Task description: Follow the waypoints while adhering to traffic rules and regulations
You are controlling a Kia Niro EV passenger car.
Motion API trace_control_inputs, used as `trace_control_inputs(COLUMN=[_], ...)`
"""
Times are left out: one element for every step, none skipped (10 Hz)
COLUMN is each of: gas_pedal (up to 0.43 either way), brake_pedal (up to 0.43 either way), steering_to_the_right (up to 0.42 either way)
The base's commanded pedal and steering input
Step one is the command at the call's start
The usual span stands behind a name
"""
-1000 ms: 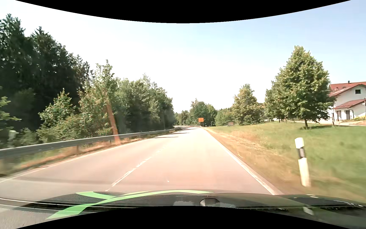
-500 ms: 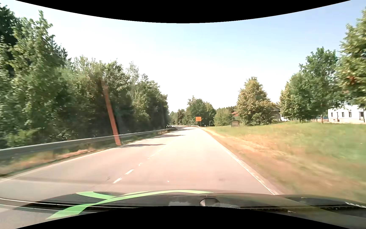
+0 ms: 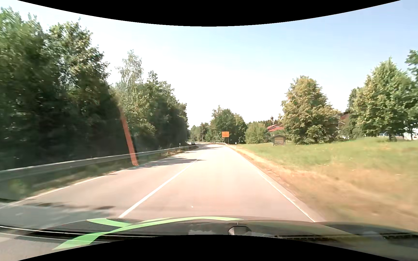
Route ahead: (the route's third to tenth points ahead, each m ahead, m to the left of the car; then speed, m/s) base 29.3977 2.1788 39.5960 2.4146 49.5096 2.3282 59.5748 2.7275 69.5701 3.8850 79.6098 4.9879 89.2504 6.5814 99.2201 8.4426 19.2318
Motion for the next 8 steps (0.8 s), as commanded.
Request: trace_control_inputs(gas_pedal=[0.169,0.169,0.169,0.15,0.15,0.15,0.15,0.157], brake_pedal=[0.0,0.0,0.0,0.0,0.0,0.0,0.0,0.0], steering_to_the_right=[0.002,0.002,0.002,0.001,0.001,0.0,-0.002,-0.005])
